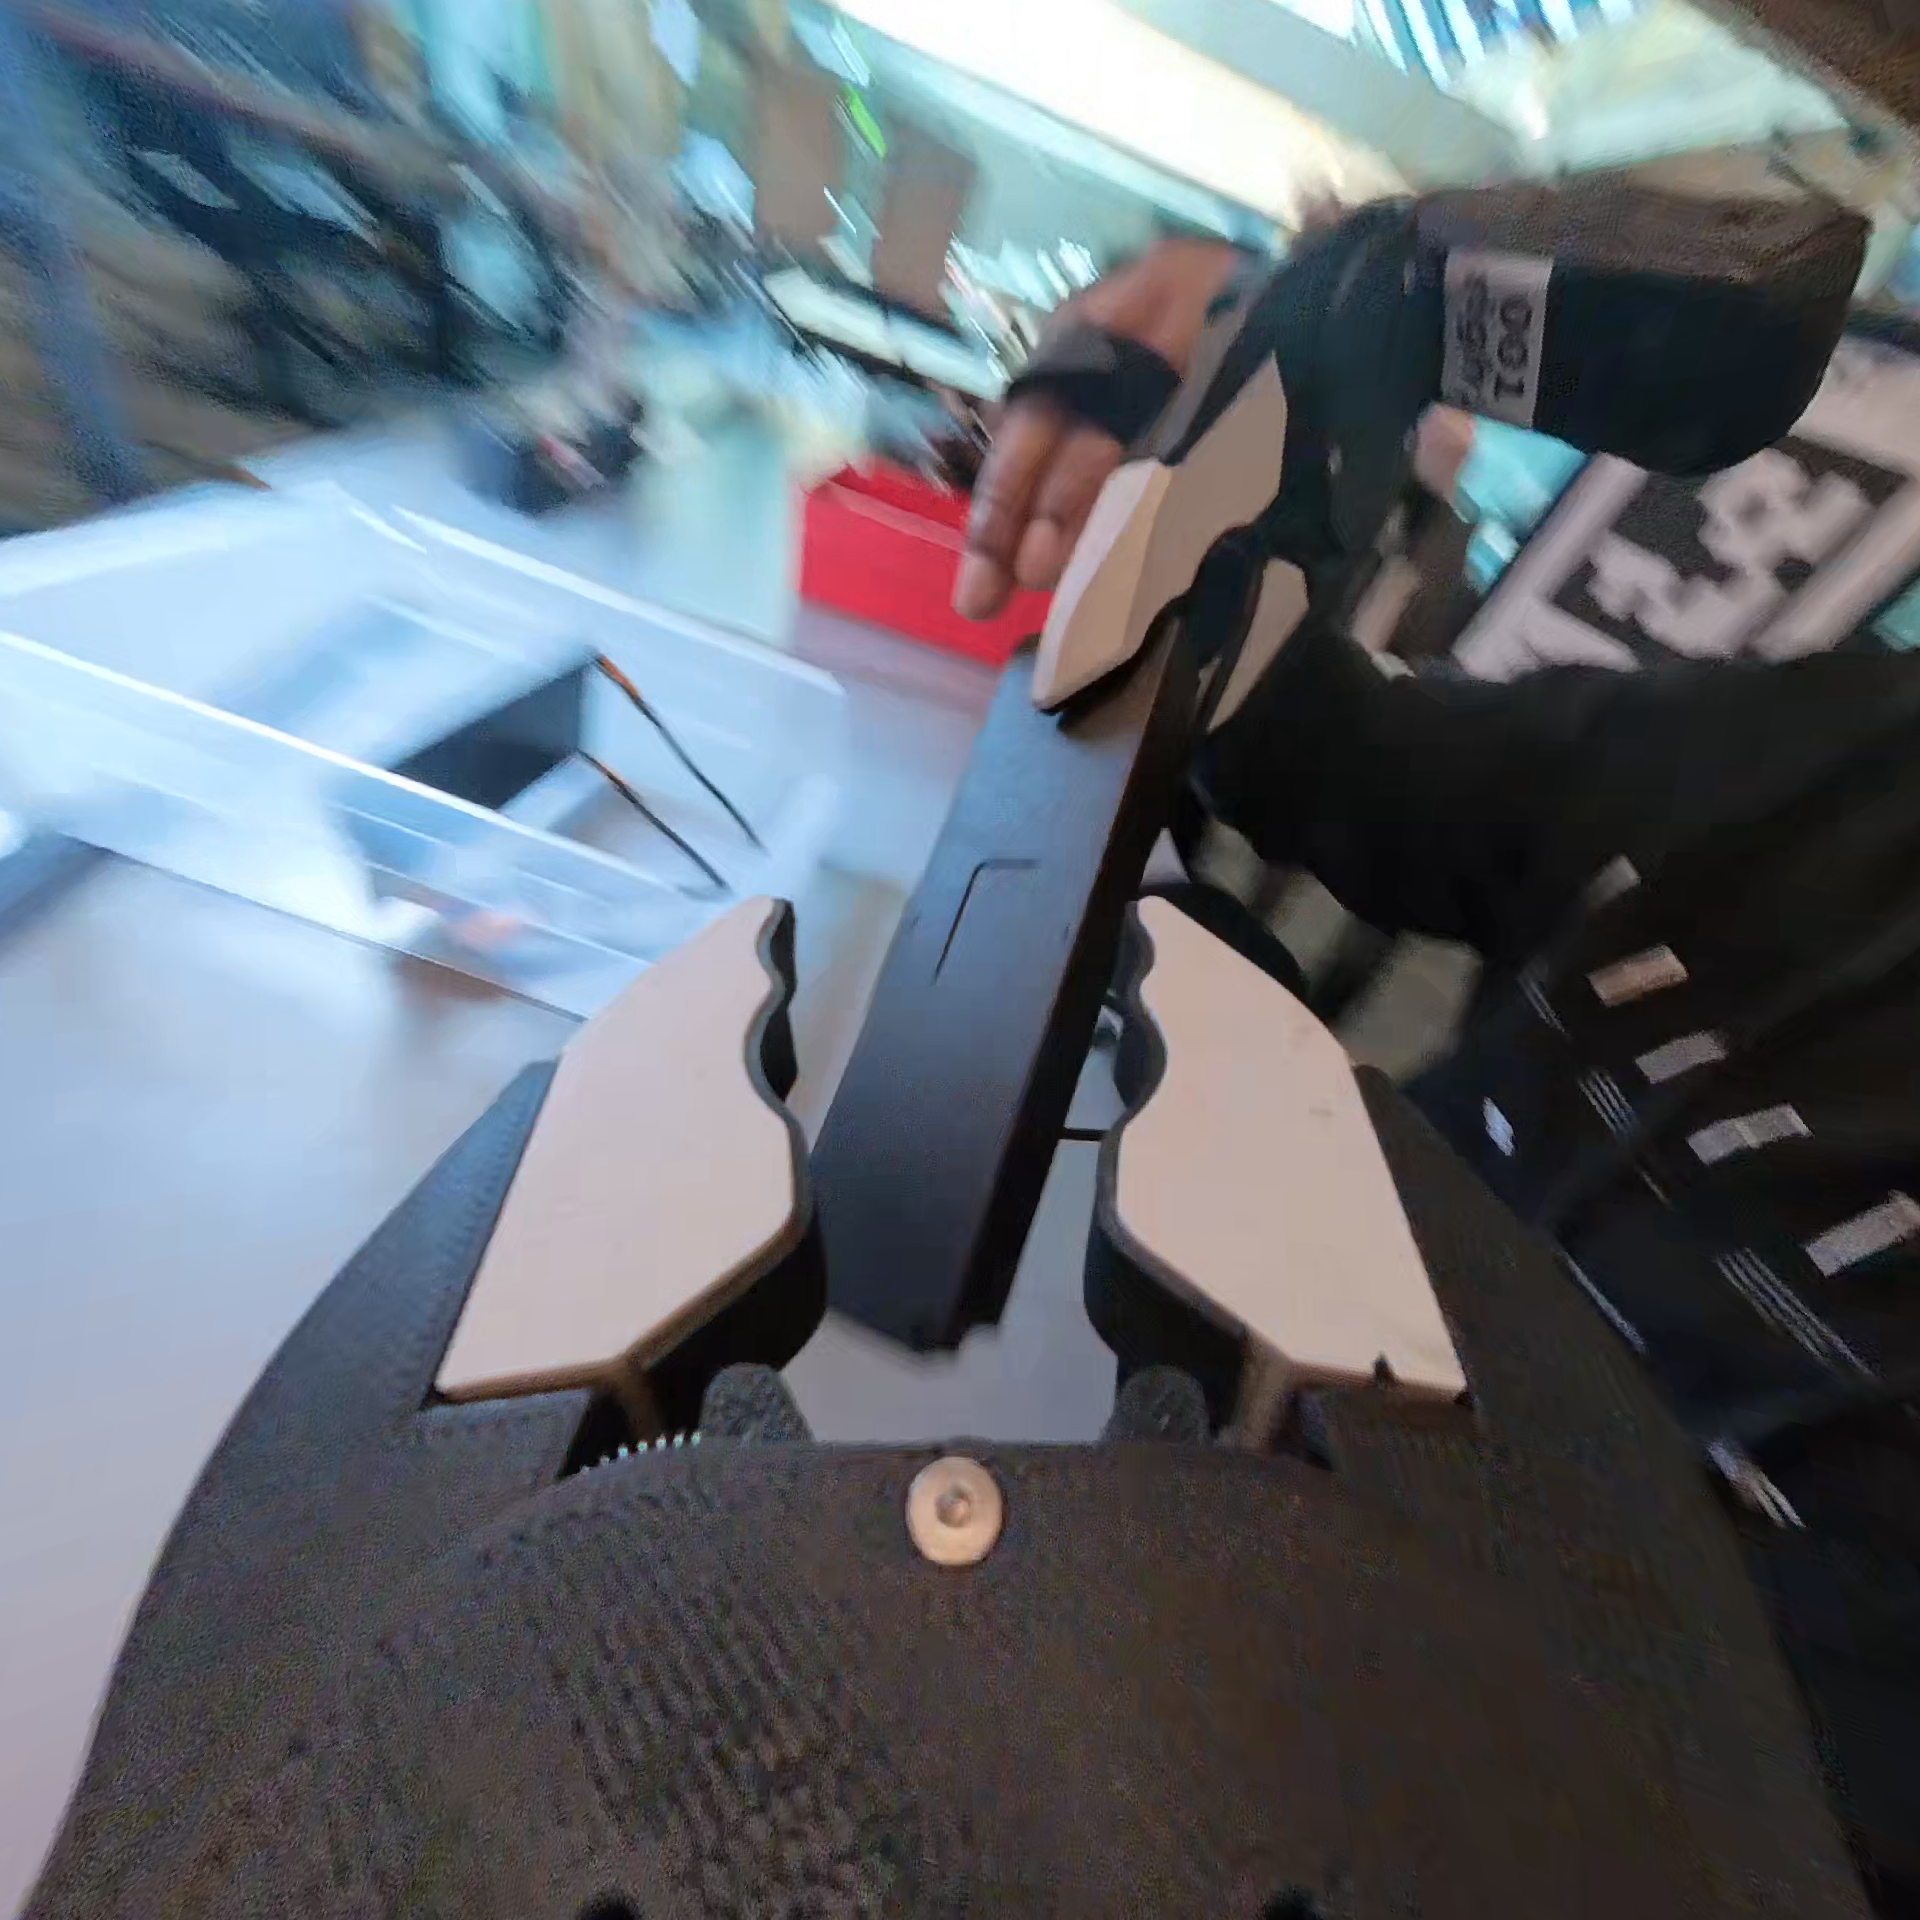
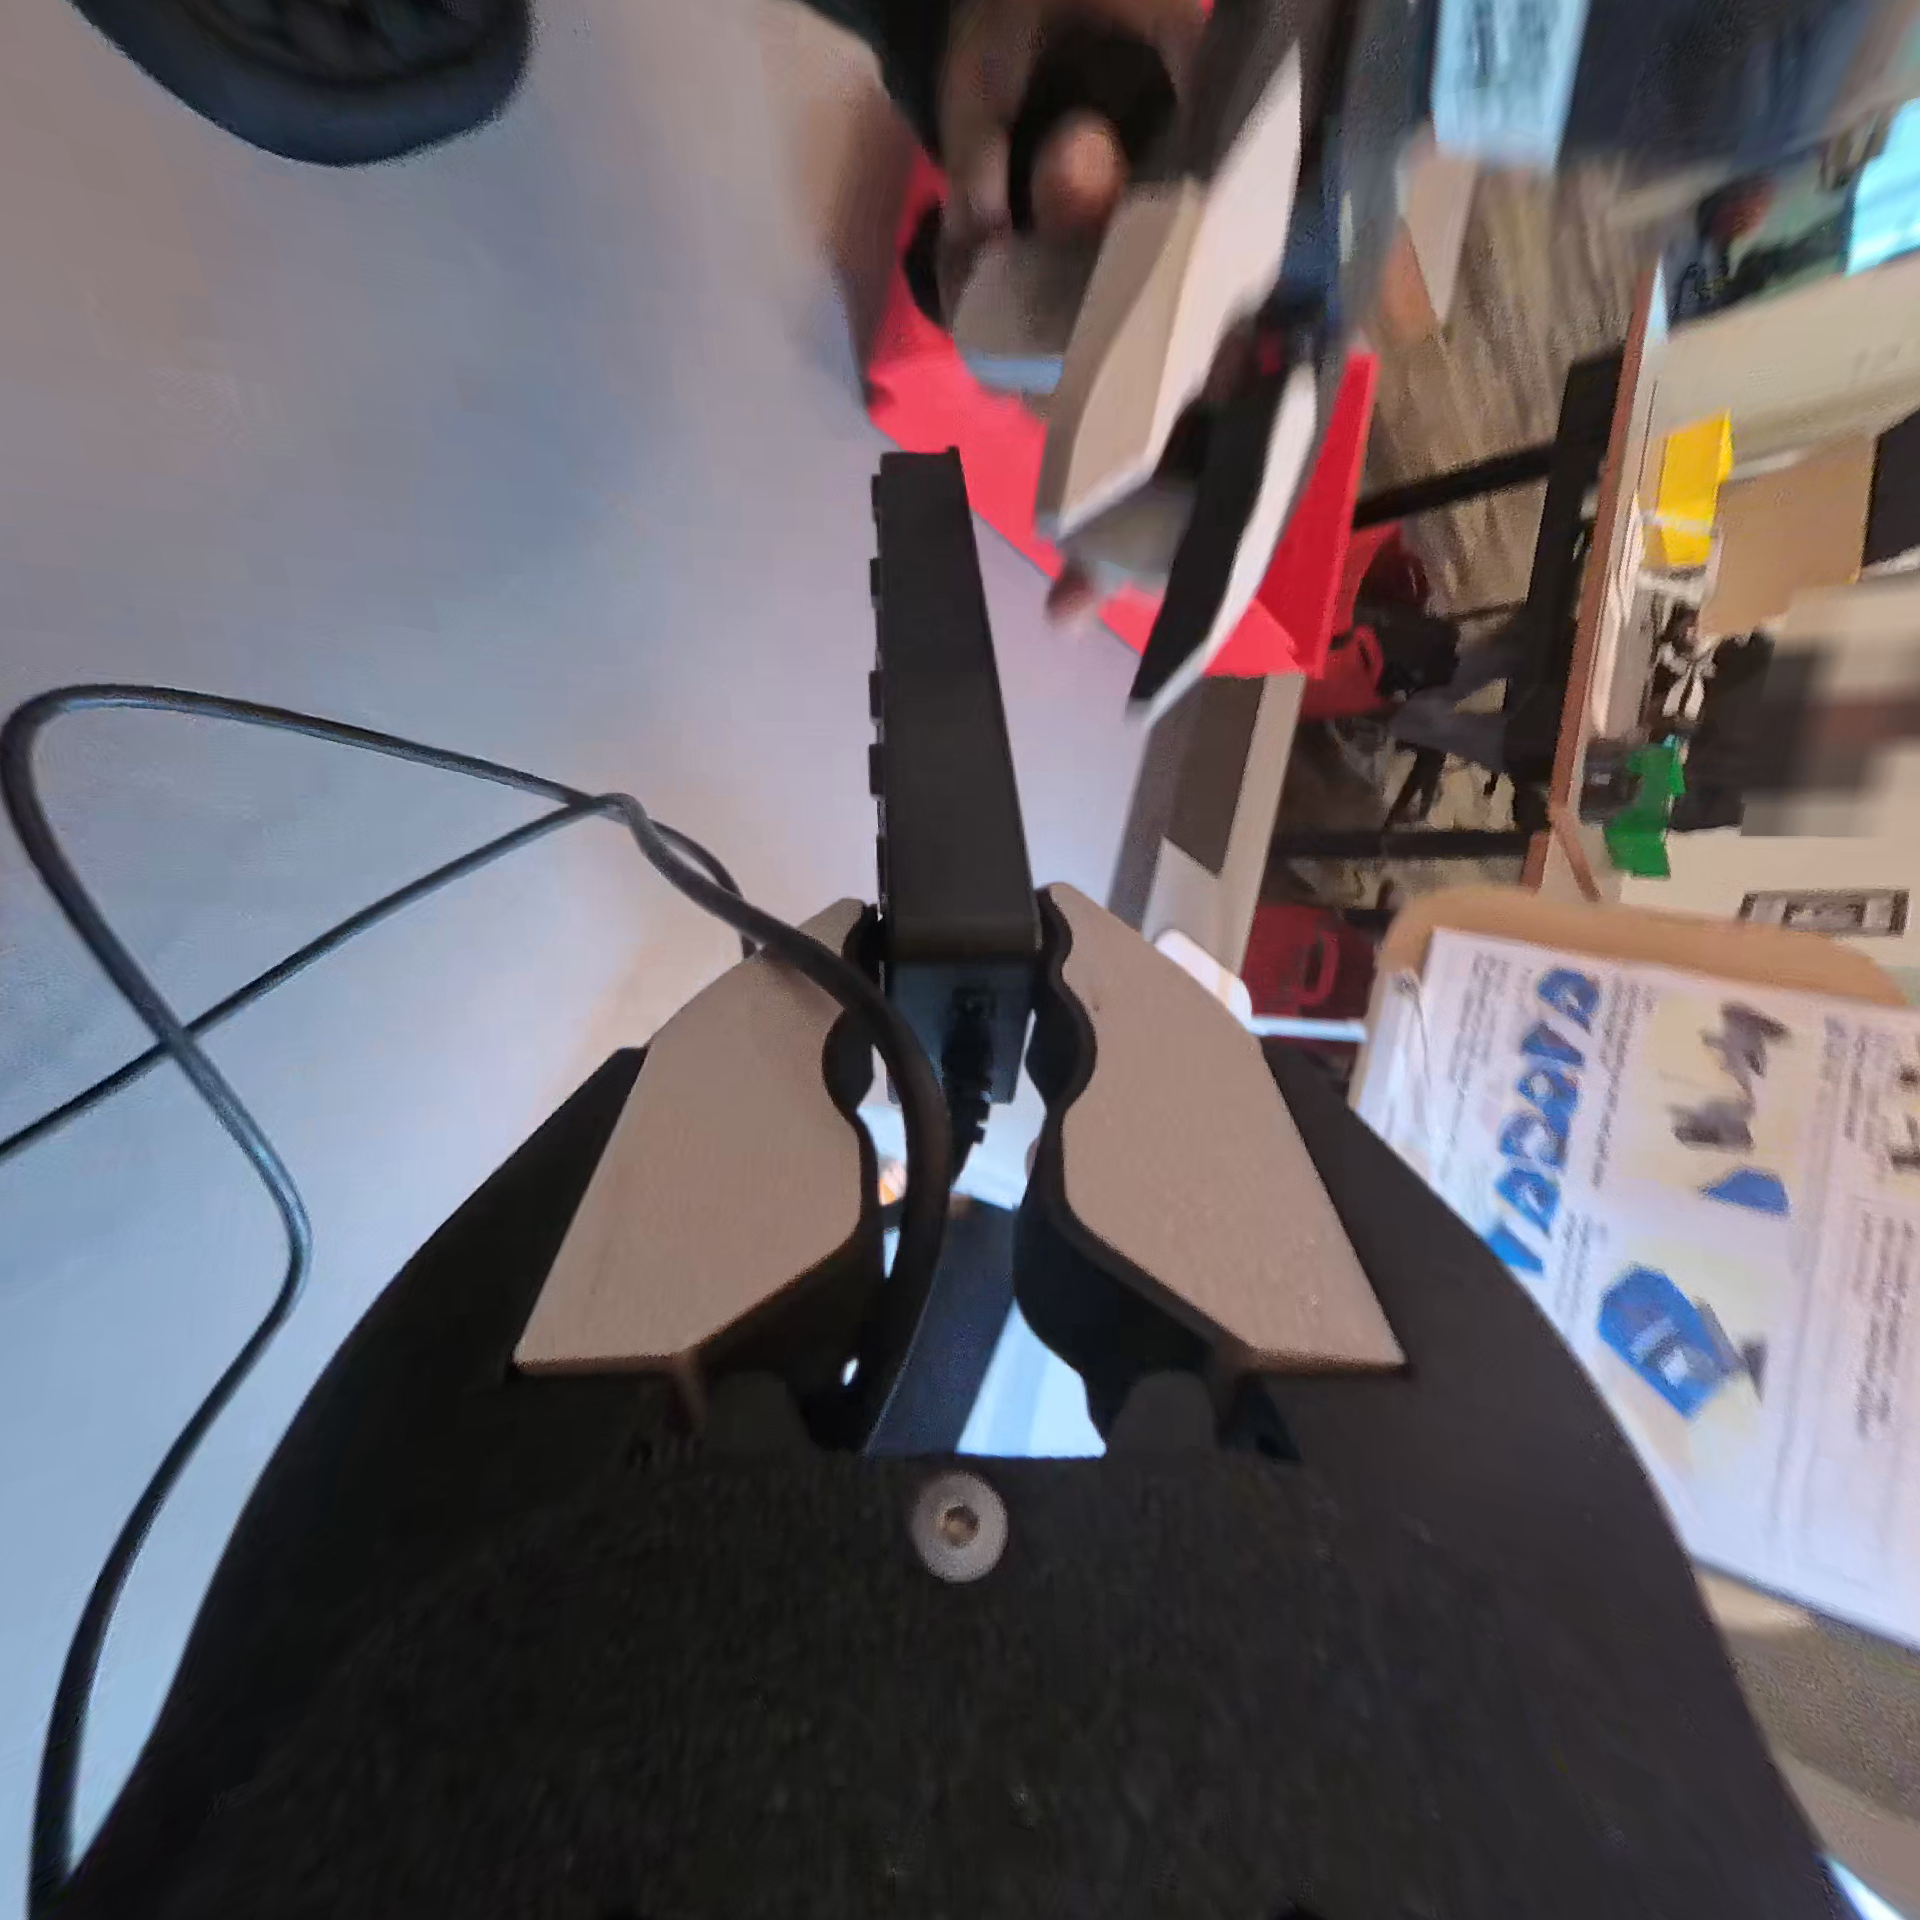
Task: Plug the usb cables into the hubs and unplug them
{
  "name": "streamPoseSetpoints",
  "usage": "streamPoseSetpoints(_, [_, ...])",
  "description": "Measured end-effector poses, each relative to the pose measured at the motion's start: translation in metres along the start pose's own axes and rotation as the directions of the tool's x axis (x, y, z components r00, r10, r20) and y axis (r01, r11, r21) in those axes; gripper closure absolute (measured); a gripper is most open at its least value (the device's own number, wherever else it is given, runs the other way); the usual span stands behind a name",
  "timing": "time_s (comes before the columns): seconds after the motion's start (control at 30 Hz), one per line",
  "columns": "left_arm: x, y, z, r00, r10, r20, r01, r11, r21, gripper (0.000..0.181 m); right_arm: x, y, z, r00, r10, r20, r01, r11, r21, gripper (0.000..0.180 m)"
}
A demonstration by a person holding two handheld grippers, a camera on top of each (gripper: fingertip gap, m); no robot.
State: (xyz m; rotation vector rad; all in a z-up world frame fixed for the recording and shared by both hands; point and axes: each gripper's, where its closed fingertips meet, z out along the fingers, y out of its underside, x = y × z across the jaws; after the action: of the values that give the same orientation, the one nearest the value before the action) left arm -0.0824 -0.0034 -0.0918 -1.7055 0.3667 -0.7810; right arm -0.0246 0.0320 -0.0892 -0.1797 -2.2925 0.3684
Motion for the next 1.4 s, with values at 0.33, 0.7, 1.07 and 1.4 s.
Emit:
streamPoseSetpoints(0.33, [-0.004,-0.011,-0.049,0.952,0.080,0.297,-0.106,0.992,0.072,0.133,0.200,0.118,-0.089,0.904,0.107,-0.414,-0.236,0.932,-0.276,0.154])
streamPoseSetpoints(0.7, [-0.004,0.064,-0.021,0.969,-0.007,0.248,0.016,0.999,-0.033,0.135,0.171,0.257,-0.007,0.944,0.112,-0.311,-0.265,0.819,-0.509,0.154])
streamPoseSetpoints(1.07, [-0.006,0.083,-0.012,0.976,-0.044,0.215,0.057,0.997,-0.059,0.136,0.082,0.303,0.030,0.831,0.557,0.000,-0.471,0.702,-0.534,0.154])
streamPoseSetpoints(1.4, [-0.015,0.102,-0.012,0.972,-0.075,0.224,0.096,0.992,-0.083,0.136,0.111,0.354,0.022,0.835,0.499,-0.233,-0.523,0.588,-0.617,0.113])
